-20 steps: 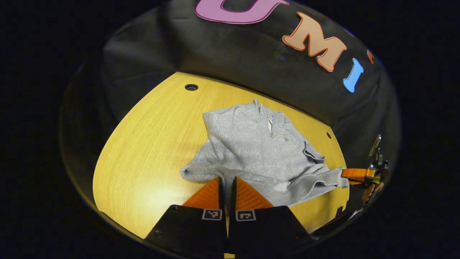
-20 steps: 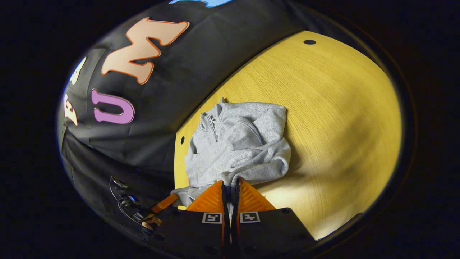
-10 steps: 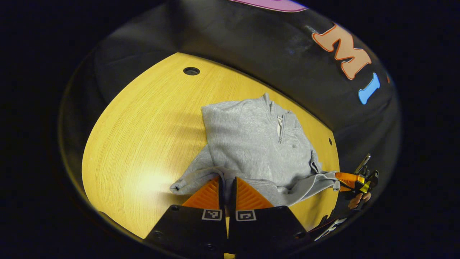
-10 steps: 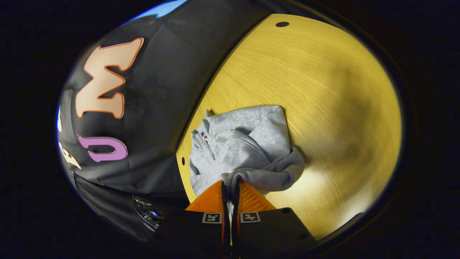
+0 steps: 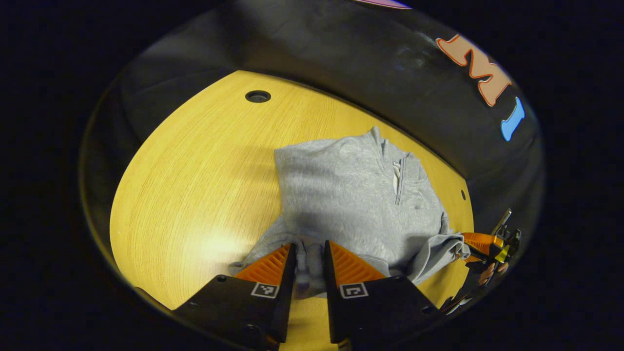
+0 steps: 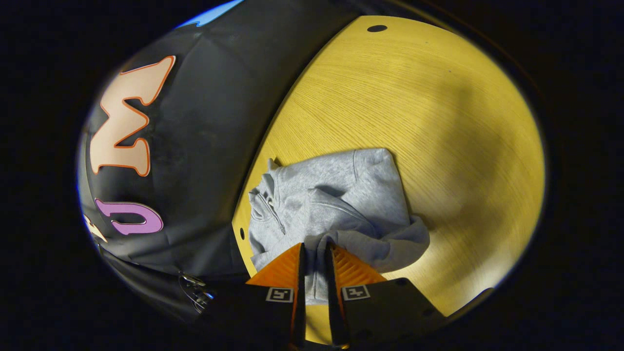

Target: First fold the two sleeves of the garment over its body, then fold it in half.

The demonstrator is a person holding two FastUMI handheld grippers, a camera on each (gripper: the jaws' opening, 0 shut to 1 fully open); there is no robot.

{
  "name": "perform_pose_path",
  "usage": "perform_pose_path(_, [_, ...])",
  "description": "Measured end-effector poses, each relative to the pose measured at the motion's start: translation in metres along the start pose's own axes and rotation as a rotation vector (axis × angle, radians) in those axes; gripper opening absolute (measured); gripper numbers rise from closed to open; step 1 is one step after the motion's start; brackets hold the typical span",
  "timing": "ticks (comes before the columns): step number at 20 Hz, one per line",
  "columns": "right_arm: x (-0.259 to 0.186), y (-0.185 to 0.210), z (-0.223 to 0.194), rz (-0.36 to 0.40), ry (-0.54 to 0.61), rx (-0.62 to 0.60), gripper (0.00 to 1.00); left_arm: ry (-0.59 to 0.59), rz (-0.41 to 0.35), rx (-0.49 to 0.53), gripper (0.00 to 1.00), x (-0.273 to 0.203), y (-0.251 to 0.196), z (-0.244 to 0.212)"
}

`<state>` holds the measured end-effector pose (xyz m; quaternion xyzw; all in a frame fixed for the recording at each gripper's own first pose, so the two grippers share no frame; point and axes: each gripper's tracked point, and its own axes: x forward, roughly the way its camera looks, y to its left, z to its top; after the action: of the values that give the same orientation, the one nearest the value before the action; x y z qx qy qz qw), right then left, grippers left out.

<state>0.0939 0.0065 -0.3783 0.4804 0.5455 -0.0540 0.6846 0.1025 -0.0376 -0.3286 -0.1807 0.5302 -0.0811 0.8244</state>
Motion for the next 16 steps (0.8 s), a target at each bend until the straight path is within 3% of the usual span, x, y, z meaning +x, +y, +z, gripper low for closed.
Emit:
perform_pose_path(1, [-0.001, 0.005, 0.004, 0.015, -0.019, 0.004, 0.31, -0.028, 0.019, 0.022, 0.35, -0.001, 0.003, 0.008])
perform_pose_path(3, [-0.005, 0.02, 0.012, 0.056, -0.058, 0.002, 0.63, -0.08, 0.07, 0.072, 0.54, -0.002, 0.009, 0.022])
perform_pose_path(4, [-0.007, 0.023, 0.016, 0.061, -0.087, -0.017, 0.7, -0.104, 0.082, 0.093, 0.72, -0.005, 0.008, 0.028])
perform_pose_path(5, [-0.007, 0.024, 0.022, 0.056, -0.124, -0.046, 0.85, -0.134, 0.094, 0.113, 0.76, -0.008, 0.007, 0.036])
perform_pose_path(7, [-0.02, 0.024, 0.035, 0.037, -0.192, -0.12, 0.97, -0.221, 0.127, 0.141, 0.98, -0.02, 0.006, 0.056])
perform_pose_path(10, [-0.043, 0.03, 0.044, 0.043, -0.264, -0.214, 0.98, -0.38, 0.171, 0.176, 0.95, -0.045, 0.001, 0.088])
perform_pose_path(11, [-0.052, 0.03, 0.047, 0.042, -0.291, -0.254, 0.93, -0.426, 0.179, 0.188, 0.95, -0.056, -0.005, 0.095])
perform_pose_path(12, [-0.061, 0.028, 0.05, 0.038, -0.319, -0.299, 0.98, -0.464, 0.182, 0.196, 0.95, -0.064, -0.011, 0.1])
perform_pose_path(15, [-0.093, 0.031, 0.051, 0.042, -0.4, -0.444, 0.98, -0.553, 0.188, 0.196, 0.95, -0.098, -0.028, 0.103])
perform_pose_path(16, [-0.105, 0.03, 0.05, 0.047, -0.429, -0.501, 0.93, -0.582, 0.19, 0.201, 0.95, -0.109, -0.033, 0.101])
